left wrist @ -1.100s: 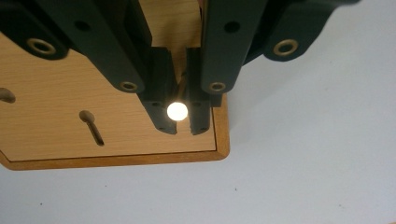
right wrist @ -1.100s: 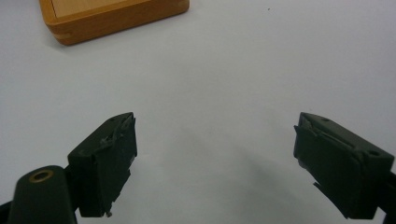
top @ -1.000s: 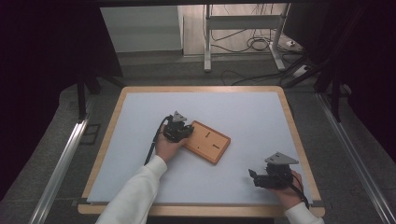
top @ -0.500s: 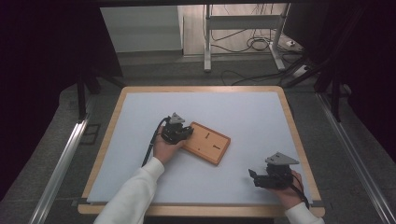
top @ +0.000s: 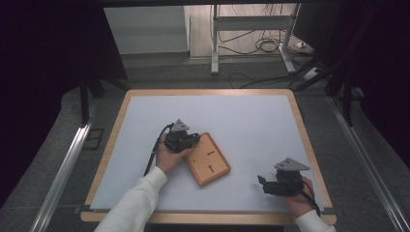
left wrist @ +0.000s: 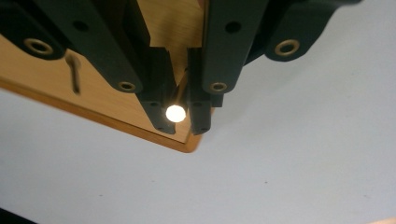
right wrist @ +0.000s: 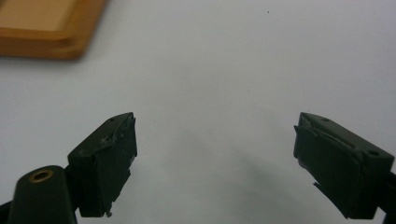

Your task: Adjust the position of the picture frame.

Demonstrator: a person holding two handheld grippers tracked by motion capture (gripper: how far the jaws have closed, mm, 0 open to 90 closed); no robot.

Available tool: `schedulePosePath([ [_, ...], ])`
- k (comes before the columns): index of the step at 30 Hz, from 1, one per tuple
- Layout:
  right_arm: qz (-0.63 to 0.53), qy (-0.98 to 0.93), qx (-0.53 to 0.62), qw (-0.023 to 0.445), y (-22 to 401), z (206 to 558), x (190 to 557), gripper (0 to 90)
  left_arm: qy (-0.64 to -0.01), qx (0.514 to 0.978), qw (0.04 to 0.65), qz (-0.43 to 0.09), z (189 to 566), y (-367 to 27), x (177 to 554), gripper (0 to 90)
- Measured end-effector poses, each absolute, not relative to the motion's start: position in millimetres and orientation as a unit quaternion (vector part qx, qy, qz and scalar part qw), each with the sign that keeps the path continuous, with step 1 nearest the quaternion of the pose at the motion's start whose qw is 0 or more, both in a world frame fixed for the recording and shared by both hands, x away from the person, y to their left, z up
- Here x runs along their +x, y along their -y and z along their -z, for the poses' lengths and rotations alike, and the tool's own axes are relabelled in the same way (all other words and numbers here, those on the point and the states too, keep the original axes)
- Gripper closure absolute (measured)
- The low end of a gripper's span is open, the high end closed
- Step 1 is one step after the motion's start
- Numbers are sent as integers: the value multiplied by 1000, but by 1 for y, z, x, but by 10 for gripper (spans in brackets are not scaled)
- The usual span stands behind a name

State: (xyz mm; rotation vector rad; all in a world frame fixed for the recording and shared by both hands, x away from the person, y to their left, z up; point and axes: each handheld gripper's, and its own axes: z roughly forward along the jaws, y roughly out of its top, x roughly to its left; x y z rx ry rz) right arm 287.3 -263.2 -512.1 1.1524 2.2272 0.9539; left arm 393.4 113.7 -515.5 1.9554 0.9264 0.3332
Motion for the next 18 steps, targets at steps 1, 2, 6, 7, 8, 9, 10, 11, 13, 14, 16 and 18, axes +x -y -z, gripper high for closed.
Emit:
schedulePosePath([
  [1, -346, -808, 418, 227, 263, 512, 287, 137, -374, 794, 461, -133, 514, -114, 391, 829],
  [2, -346, -809, 418, 227, 263, 512, 287, 137, -371, 794, 464, -131, 512, -115, 389, 829],
  [6, -345, -809, 417, 227, 262, 513, 287, 137, -362, 795, 471, -124, 507, -118, 378, 833],
  [7, -344, -810, 417, 227, 262, 513, 287, 137, -359, 796, 471, -122, 507, -118, 376, 835],
  [8, -344, -810, 417, 227, 262, 513, 287, 137, -358, 798, 471, -119, 508, -118, 374, 835],
  [9, -344, -810, 417, 227, 261, 513, 287, 137, -356, 799, 469, -118, 509, -118, 372, 834],
  [10, -343, -811, 417, 227, 261, 514, 288, 137, -353, 803, 466, -117, 510, -117, 371, 833],
  [11, -342, -812, 416, 226, 261, 514, 288, 137, -352, 805, 464, -116, 511, -116, 370, 834],
  [13, -342, -812, 415, 225, 260, 514, 288, 137, -350, 810, 457, -115, 514, -114, 370, 833],
  [14, -342, -813, 414, 226, 259, 514, 288, 137, -349, 812, 454, -115, 516, -112, 370, 833],
  [16, -341, -813, 414, 225, 258, 515, 288, 137, -350, 814, 449, -112, 518, -110, 372, 834],
  [18, -341, -814, 414, 224, 258, 515, 288, 137, -352, 815, 447, -113, 519, -109, 374, 835],
])
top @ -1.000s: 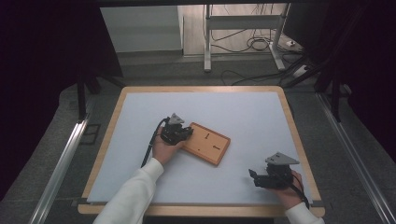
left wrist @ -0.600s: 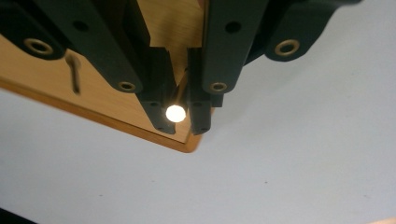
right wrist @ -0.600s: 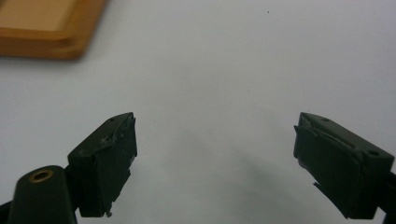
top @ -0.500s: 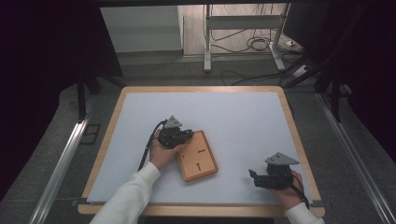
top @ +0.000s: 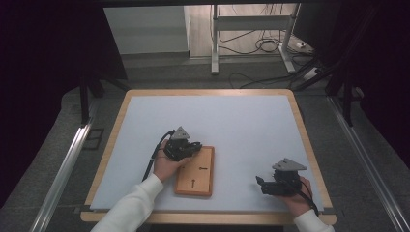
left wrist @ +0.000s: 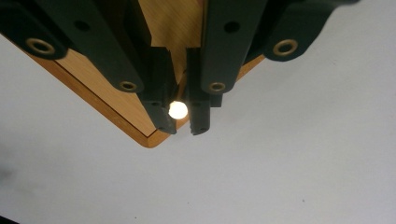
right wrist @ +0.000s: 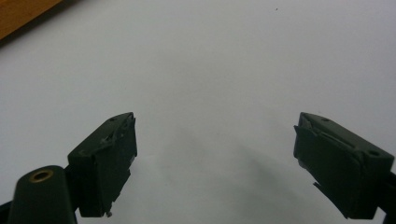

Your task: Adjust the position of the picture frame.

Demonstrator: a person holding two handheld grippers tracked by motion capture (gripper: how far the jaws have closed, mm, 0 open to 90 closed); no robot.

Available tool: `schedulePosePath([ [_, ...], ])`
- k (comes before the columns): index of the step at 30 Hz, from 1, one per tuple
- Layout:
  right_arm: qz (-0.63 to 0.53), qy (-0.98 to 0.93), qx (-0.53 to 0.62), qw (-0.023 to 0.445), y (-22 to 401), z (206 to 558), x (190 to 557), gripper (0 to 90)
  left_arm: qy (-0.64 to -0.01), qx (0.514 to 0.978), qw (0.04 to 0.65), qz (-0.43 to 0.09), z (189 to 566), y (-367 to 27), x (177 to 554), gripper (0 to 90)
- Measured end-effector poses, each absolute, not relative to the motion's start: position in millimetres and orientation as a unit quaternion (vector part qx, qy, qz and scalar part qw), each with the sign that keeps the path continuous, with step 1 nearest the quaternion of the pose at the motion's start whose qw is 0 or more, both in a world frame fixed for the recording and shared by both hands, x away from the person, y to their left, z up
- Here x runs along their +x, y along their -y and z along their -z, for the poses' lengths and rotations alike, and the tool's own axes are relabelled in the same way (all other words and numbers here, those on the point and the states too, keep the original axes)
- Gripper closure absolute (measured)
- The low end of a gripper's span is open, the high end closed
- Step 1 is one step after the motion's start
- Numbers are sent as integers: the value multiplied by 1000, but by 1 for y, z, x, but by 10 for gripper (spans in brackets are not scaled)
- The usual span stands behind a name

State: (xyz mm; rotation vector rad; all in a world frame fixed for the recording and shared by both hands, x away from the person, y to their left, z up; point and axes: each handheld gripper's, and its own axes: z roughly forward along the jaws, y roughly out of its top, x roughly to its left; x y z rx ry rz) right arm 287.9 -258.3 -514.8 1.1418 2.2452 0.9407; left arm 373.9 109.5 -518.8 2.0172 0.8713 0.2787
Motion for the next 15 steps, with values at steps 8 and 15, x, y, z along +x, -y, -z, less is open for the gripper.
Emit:
schedulePosePath([
  [8, -341, -814, 414, 225, 259, 515, 288, 138, -354, 816, 443, -116, 519, -105, 378, 835],
  [15, -341, -813, 415, 224, 259, 515, 288, 137, -367, 814, 437, -111, 525, -115, 381, 835],
])
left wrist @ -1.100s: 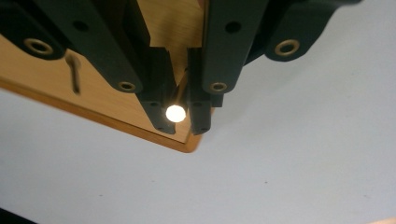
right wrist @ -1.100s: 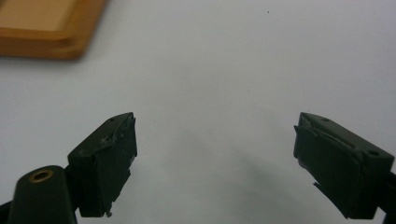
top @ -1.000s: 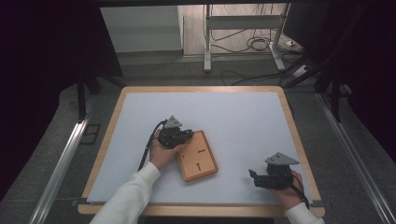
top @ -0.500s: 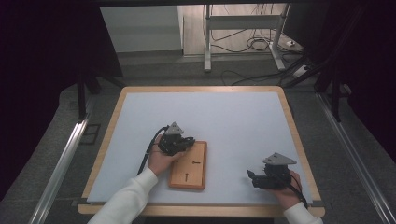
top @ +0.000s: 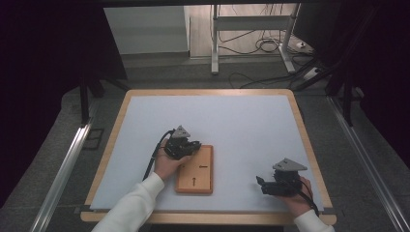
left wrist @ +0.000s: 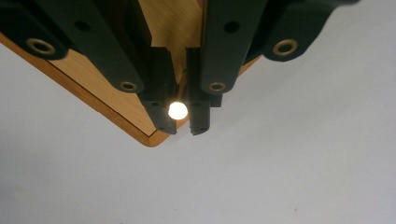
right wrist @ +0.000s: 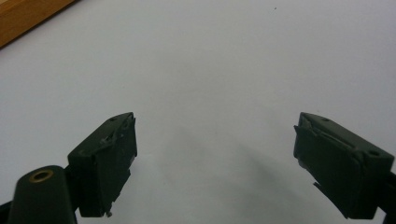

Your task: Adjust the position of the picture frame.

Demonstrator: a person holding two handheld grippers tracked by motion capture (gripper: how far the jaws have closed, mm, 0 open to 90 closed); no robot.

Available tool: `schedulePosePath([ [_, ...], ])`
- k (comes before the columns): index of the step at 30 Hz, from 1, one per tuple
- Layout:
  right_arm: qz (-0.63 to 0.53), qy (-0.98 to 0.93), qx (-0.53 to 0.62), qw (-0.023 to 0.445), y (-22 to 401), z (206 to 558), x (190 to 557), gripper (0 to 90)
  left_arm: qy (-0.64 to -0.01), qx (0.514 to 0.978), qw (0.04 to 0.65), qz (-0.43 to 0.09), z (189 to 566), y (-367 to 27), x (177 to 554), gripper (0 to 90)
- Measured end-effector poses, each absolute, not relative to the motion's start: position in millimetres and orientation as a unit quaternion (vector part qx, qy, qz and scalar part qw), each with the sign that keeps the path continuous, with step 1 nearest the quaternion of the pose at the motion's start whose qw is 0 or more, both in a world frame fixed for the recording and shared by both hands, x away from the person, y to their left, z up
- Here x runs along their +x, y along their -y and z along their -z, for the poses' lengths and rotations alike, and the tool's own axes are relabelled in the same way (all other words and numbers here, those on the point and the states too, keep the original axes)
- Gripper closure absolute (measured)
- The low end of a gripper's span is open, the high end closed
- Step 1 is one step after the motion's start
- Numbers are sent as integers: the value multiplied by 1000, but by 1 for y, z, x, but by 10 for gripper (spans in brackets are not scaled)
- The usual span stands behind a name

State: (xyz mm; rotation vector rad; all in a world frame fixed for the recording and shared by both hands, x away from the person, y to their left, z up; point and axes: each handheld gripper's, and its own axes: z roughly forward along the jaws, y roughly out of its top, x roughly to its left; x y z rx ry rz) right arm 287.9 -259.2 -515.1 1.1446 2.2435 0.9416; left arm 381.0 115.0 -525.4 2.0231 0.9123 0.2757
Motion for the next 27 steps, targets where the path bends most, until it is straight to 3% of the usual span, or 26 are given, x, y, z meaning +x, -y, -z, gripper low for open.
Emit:
schedulePosePath([
  [22, -339, -816, 408, 228, 254, 517, 288, 137, -355, 817, 442, -104, 527, -114, 383, 826],
  [25, -344, -816, 404, 230, 253, 516, 287, 137, -348, 815, 448, -119, 521, -116, 381, 754],
  [27, -347, -815, 402, 233, 253, 515, 286, 138, -339, 818, 445, -133, 515, -118, 379, 642],
])
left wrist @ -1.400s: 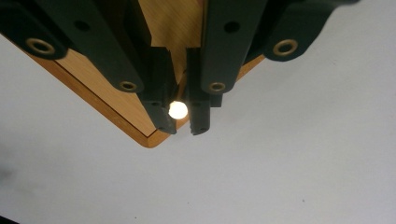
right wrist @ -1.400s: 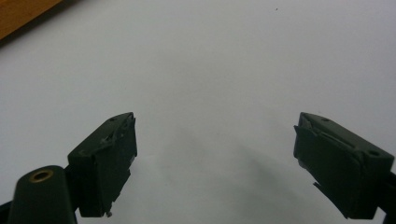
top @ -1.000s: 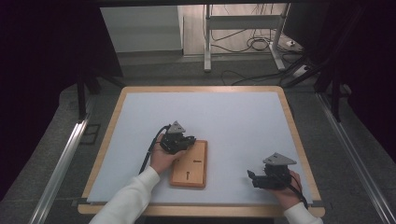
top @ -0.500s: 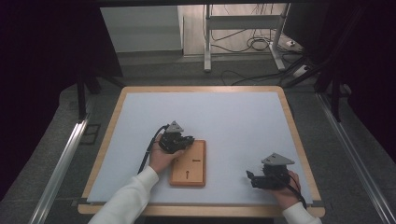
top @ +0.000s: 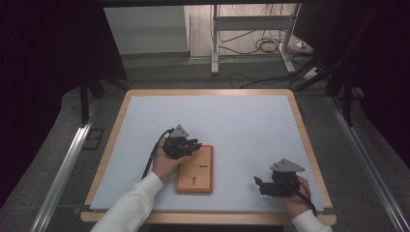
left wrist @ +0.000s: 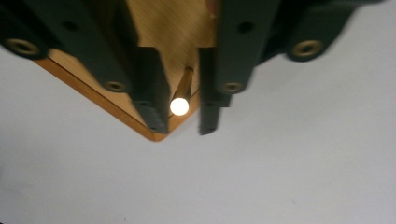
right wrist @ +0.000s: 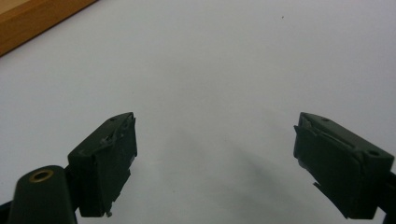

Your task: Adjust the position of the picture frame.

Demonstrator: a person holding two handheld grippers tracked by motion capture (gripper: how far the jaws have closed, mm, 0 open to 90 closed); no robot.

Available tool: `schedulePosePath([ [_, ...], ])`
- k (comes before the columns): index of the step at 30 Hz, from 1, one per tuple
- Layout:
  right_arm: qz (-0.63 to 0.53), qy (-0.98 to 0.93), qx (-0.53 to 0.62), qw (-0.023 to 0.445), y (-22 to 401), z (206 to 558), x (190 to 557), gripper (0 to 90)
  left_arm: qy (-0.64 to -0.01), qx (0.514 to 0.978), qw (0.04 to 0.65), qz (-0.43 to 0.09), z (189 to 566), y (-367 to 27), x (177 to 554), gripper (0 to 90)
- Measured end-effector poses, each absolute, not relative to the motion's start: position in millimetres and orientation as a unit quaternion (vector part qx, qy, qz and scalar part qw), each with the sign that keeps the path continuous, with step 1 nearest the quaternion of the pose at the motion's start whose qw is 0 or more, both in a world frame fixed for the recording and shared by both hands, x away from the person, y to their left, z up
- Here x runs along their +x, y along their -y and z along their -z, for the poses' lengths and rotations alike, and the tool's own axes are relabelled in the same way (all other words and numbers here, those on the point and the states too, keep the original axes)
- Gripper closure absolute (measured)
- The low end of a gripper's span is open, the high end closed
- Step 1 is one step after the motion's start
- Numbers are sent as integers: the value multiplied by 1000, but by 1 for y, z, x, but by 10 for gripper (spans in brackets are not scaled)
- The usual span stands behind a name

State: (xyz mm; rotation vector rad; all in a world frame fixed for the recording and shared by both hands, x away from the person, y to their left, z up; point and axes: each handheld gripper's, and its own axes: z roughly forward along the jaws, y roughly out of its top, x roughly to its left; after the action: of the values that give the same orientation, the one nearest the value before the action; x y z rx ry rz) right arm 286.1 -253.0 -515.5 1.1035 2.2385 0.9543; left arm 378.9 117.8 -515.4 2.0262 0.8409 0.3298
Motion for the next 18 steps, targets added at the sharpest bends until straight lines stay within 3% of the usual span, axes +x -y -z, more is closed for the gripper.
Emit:
schedulePosePath([
  [2, -349, -815, 399, 233, 253, 515, 286, 138, -333, 820, 444, -136, 512, -120, 378, 534],
  [7, -348, -817, 397, 233, 252, 516, 286, 138, -311, 833, 439, -132, 508, -127, 375, 407],
  [18, -350, -819, 389, 235, 251, 516, 285, 138, -306, 841, 431, -116, 509, -132, 376, 370],
])
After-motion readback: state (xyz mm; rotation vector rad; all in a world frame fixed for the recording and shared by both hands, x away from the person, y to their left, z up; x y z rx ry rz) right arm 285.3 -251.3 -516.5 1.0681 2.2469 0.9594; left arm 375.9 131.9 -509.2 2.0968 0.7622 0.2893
